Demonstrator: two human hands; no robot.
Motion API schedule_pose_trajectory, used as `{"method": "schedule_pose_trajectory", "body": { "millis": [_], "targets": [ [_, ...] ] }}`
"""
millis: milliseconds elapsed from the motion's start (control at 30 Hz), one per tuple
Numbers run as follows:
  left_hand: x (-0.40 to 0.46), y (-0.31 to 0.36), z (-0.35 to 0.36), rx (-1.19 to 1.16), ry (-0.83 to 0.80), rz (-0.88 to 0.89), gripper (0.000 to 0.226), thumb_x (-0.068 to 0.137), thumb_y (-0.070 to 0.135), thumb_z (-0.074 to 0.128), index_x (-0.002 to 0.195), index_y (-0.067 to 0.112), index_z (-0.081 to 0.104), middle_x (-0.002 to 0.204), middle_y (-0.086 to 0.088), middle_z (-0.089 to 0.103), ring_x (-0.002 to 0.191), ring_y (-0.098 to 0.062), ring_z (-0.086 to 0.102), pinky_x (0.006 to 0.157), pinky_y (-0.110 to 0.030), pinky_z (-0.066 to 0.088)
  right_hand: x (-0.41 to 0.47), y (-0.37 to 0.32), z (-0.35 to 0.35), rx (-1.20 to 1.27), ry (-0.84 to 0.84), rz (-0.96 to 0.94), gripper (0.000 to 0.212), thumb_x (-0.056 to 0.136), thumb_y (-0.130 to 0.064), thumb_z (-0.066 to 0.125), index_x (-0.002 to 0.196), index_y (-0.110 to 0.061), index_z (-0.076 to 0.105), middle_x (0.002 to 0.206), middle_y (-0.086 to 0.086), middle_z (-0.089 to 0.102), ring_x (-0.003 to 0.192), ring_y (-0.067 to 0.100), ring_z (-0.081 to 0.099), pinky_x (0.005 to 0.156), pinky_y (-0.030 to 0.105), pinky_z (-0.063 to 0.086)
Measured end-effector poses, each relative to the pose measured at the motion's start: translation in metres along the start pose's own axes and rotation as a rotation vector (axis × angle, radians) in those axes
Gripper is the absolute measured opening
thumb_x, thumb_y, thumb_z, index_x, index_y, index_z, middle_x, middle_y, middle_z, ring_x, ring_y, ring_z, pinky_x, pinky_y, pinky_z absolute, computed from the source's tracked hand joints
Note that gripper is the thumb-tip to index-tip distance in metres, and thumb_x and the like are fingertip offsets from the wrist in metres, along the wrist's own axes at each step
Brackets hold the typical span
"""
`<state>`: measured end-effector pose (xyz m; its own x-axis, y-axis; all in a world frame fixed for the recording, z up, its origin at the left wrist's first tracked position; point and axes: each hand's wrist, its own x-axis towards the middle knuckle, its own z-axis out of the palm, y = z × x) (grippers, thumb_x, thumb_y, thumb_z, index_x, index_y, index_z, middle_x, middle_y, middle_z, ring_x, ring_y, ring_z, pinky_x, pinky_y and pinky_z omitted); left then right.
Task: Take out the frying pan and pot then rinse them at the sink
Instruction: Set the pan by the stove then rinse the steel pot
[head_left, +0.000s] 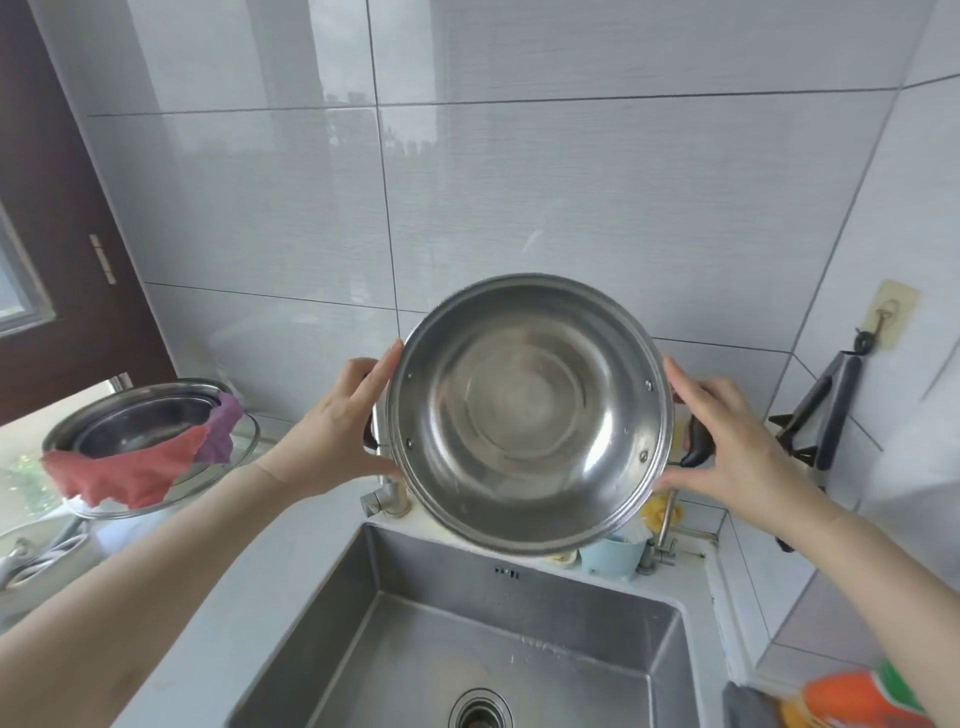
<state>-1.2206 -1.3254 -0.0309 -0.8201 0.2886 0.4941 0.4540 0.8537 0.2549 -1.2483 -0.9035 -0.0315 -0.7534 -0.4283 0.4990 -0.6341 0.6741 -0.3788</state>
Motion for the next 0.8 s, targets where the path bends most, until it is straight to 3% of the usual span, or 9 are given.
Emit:
{"method": "schedule_pose_trajectory", "body": {
  "millis": [67, 167, 300, 433, 500, 567, 633, 700, 800],
  "targets": [
    [0.001, 0.0, 0.007, -0.038, -0.149, -0.082, 0.139, 0.058, 0.032, 0.093, 0.147, 0.049, -0.012, 0.127, 0.009, 0.026, 0.082, -0.013, 0.053, 0.083, -0.025, 0.045, -0.002, 0.008, 0.004, 0.061, -0.116, 0.106, 0.124, 0.057, -0.035, 0.089, 0.148, -0.048, 0.007, 0.118, -0.009, 0.036, 0.108, -0.004, 0.038, 0.095, 0.014, 0.026],
    [0.001, 0.003, 0.016, -0.103, -0.287, -0.15, 0.136, 0.06, 0.028, 0.092, 0.143, 0.053, -0.012, 0.128, 0.01, 0.026, 0.102, -0.016, 0.048, 0.091, -0.023, 0.038, -0.008, 0.019, 0.009, 0.11, -0.229, 0.181, 0.123, 0.059, -0.03, 0.091, 0.149, -0.046, 0.009, 0.118, -0.015, 0.037, 0.109, -0.009, 0.035, 0.093, 0.011, 0.025],
    [0.001, 0.004, 0.025, -0.156, -0.389, -0.191, 0.133, 0.063, 0.024, 0.091, 0.147, 0.05, -0.009, 0.121, 0.011, 0.03, 0.09, 0.003, 0.046, 0.083, -0.014, 0.034, -0.018, 0.024, 0.013, 0.126, -0.285, 0.222, 0.124, 0.06, -0.032, 0.092, 0.152, -0.045, 0.01, 0.121, -0.021, 0.038, 0.111, -0.026, 0.03, 0.095, 0.001, 0.025],
    [0.001, 0.002, 0.028, -0.18, -0.469, -0.224, 0.132, 0.062, 0.033, 0.091, 0.15, 0.047, -0.007, 0.118, 0.017, 0.031, 0.09, 0.017, 0.043, 0.077, -0.01, 0.037, -0.025, 0.026, 0.017, 0.146, -0.34, 0.289, 0.125, 0.058, -0.038, 0.092, 0.148, -0.057, 0.008, 0.13, -0.008, 0.041, 0.119, -0.017, 0.031, 0.103, 0.023, 0.029],
    [0.001, -0.001, 0.029, -0.18, -0.503, -0.233, 0.132, 0.061, 0.039, 0.091, 0.146, 0.054, -0.009, 0.114, 0.027, 0.03, 0.09, 0.017, 0.044, 0.075, -0.012, 0.039, -0.027, 0.024, 0.017, 0.14, -0.363, 0.317, 0.123, 0.058, -0.036, 0.092, 0.146, -0.059, 0.008, 0.128, -0.011, 0.042, 0.119, -0.01, 0.037, 0.104, 0.025, 0.031],
    [0.001, -0.004, 0.03, -0.195, -0.546, -0.234, 0.13, 0.059, 0.044, 0.091, 0.138, 0.065, -0.01, 0.111, 0.034, 0.03, 0.092, 0.015, 0.045, 0.077, -0.013, 0.04, -0.029, 0.022, 0.016, 0.151, -0.381, 0.327, 0.12, 0.059, -0.034, 0.092, 0.142, -0.063, 0.01, 0.127, -0.015, 0.043, 0.12, -0.002, 0.04, 0.103, 0.015, 0.03],
    [0.002, -0.011, 0.032, -0.213, -0.62, -0.238, 0.129, 0.056, 0.049, 0.09, 0.137, 0.069, -0.009, 0.117, 0.033, 0.034, 0.102, 0.011, 0.045, 0.091, -0.017, 0.039, -0.032, 0.017, 0.015, 0.23, -0.423, 0.35, 0.116, 0.06, -0.032, 0.092, 0.14, -0.064, 0.014, 0.134, -0.021, 0.044, 0.121, -0.006, 0.041, 0.104, 0.009, 0.029],
    [0.002, -0.016, 0.032, -0.224, -0.727, -0.236, 0.125, 0.055, 0.05, 0.089, 0.141, 0.067, 0.0, 0.13, 0.029, 0.04, 0.118, 0.005, 0.044, 0.107, -0.029, 0.035, -0.037, 0.014, 0.018, 0.329, -0.494, 0.397, 0.111, 0.06, -0.032, 0.093, 0.14, -0.064, 0.022, 0.139, -0.024, 0.048, 0.118, -0.007, 0.049, 0.109, 0.025, 0.039],
    [0.002, -0.018, 0.031, -0.277, -0.909, -0.23, 0.107, 0.062, 0.04, 0.088, 0.136, 0.07, 0.016, 0.137, 0.015, 0.052, 0.127, -0.013, 0.049, 0.11, -0.041, 0.038, -0.047, 0.005, 0.019, 0.48, -0.623, 0.513, 0.096, 0.069, -0.021, 0.089, 0.139, -0.058, 0.036, 0.13, -0.005, 0.061, 0.095, 0.018, 0.064, 0.083, 0.036, 0.057]
  ]
}}
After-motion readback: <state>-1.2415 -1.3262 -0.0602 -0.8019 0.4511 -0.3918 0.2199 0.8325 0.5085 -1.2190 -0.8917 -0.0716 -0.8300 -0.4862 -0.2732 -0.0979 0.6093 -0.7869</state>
